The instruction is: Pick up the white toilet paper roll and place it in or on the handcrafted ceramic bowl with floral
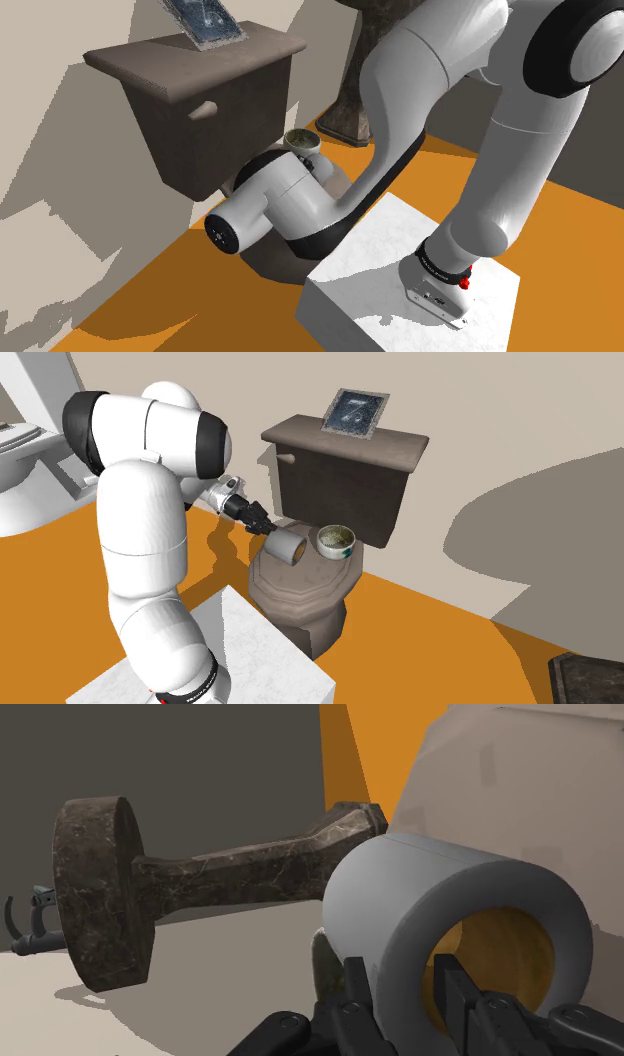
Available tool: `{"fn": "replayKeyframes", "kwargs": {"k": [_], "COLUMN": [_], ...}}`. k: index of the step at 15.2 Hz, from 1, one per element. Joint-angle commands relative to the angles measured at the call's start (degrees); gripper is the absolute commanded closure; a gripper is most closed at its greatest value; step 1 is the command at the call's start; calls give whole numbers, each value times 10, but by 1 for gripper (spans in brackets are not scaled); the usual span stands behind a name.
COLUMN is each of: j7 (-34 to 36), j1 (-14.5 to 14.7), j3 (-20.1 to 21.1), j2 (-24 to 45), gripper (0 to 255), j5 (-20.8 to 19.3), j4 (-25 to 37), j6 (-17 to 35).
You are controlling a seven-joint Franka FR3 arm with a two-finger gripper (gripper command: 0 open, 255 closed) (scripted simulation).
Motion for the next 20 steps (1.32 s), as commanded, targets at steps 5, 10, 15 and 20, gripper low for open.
{"fn": "replayKeyframes", "kwargs": {"k": [5, 10, 15, 20], "j7": [-46, -86, -128, -169], "j1": [-18, -30, -38, -43], "j3": [17, 26, 29, 26], "j2": [-55, -100, -144, -185], "gripper": [255, 255, 255, 255], "j5": [23, 41, 58, 72], "j4": [2, 6, 13, 23], "j6": [3, 6, 9, 10]}}
